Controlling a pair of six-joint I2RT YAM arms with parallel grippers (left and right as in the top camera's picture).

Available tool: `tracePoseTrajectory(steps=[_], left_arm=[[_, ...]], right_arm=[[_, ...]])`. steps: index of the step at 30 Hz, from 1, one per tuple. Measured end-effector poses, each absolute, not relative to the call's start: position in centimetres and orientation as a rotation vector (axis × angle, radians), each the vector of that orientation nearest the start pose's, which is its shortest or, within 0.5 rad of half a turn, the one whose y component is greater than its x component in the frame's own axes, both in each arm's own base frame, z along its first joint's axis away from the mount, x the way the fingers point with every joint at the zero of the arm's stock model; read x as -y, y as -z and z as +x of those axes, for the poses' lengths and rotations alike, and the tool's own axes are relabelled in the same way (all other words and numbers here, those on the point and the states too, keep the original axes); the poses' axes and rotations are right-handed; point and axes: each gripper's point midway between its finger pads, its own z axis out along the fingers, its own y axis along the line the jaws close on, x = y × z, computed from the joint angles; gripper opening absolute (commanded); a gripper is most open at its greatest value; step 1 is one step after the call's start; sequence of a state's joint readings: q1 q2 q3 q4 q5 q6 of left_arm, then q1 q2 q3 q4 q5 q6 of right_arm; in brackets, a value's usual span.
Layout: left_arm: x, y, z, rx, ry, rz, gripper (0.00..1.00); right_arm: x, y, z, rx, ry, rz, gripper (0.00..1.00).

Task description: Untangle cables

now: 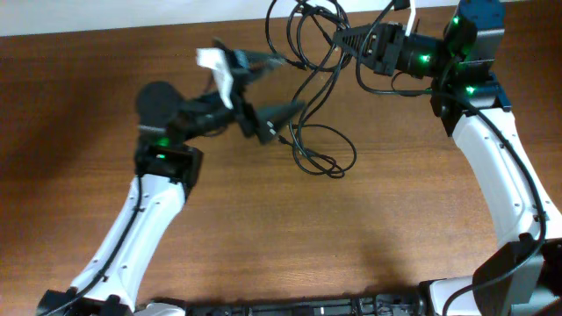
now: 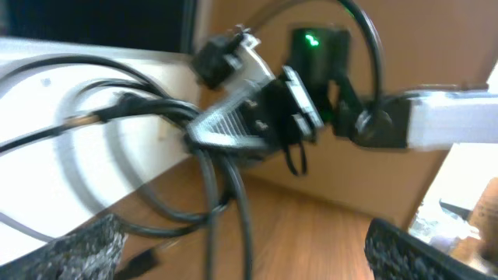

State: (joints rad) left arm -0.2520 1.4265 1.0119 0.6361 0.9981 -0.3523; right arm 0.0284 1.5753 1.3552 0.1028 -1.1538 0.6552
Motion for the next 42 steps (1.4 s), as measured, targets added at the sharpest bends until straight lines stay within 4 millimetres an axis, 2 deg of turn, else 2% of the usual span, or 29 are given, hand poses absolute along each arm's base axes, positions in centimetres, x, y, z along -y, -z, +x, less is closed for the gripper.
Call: tracePoseTrajectory(steps=[2,4,6,9,13,14,15,16,17,18,20,21,23,24,25,27,29,30,31,32,33,35,38,42], left_arm=[[22.0,-37.8,35.5,-1.381,1.220,0.676,0.99],[21.9,-37.8,35.6,-1.424,1.285,0.617,0.99],[21.8,-37.5,35.7,-1.457,1.317,0.585,0.99],[20.6,-36.5,36.6,-1.564,1.385,0.458,0.99],[20.5,-36.4,36.7,-1.606,1.450,0.386,0.99],[20.5,-36.4,36.7,-1.611,1.461,0.376,0.95],[20.5,-36.4,36.6,-1.616,1.473,0.374,0.45],[20.6,-36.4,36.5,-1.619,1.479,0.378,0.07],[20.6,-36.4,36.4,-1.622,1.488,0.383,0.00],[20.7,-36.4,36.3,-1.624,1.493,0.391,0.00],[20.7,-36.3,36.1,-1.625,1.498,0.402,0.00],[20.7,-36.3,36.0,-1.623,1.496,0.411,0.00],[20.4,-36.2,35.8,-1.621,1.491,0.450,0.00],[19.7,-36.1,36.1,-1.620,1.476,0.441,0.00],[18.9,-36.1,36.5,-1.622,1.462,0.425,0.00],[18.1,-36.1,36.8,-1.624,1.447,0.407,0.00],[17.9,-36.0,36.8,-1.617,1.433,0.430,0.00],[18.0,-36.0,36.7,-1.614,1.431,0.442,0.00],[18.1,-35.9,36.5,-1.613,1.434,0.461,0.00],[18.1,-35.9,36.3,-1.613,1.438,0.473,0.00],[18.3,-35.8,35.8,-1.613,1.450,0.504,0.00],[18.7,-35.7,34.6,-1.601,1.476,0.600,0.00],[19.1,-36.7,32.3,-1.501,1.467,0.793,0.00],[19.3,-36.5,31.1,-1.488,1.490,0.880,0.00]], right_arm=[[-17.7,-36.6,40.8,-1.801,-1.465,-0.405,0.04],[-19.6,-36.6,39.9,-1.802,-1.499,-0.452,0.04],[-20.6,-36.7,39.2,-1.798,-1.525,-0.492,0.04],[-20.8,-36.8,38.7,-1.792,-1.544,-0.518,0.04],[-22.1,-36.8,38.0,-1.790,-1.567,-0.554,0.04],[-22.2,-36.8,37.9,-1.790,-1.569,-0.555,0.04],[-22.5,-36.8,37.7,-1.790,-1.576,-0.565,0.04],[-23.2,-36.8,37.3,-1.789,-1.588,-0.584,0.04],[-24.2,-36.8,36.6,-1.788,-1.606,-0.611,0.04],[-24.5,-36.8,36.4,-1.788,-1.611,-0.618,0.04],[-24.9,-36.8,36.1,-1.791,-1.620,-0.627,0.64],[-24.9,-36.6,36.0,-1.806,-1.625,-0.619,0.79],[-24.5,-34.6,36.6,-1.935,-1.588,-0.499,0.86],[-23.8,-32.6,37.6,-2.036,-1.498,-0.385,0.91],[-23.3,-31.6,38.3,-2.070,-1.417,-0.346,0.93],[-22.6,-30.8,39.5,-2.070,-1.292,-0.334,0.99],[-21.6,-31.7,39.3,-2.022,-1.089,-0.406,1.00],[-21.7,-32.7,38.2,-1.987,-1.014,-0.477,1.00],[-22.2,-34.7,36.2,-1.898,-0.924,-0.613,0.99],[-22.7,-35.6,34.6,-1.845,-0.878,-0.703,0.96],[-23.4,-36.3,33.0,-1.786,-0.828,-0.810,0.88],[-24.8,-36.6,30.9,-1.666,-0.733,-1.013,0.84],[-24.1,-36.1,31.9,-1.651,-0.596,-1.040,0.83],[-23.3,-35.9,32.9,-1.665,-0.496,-1.022,0.60]])
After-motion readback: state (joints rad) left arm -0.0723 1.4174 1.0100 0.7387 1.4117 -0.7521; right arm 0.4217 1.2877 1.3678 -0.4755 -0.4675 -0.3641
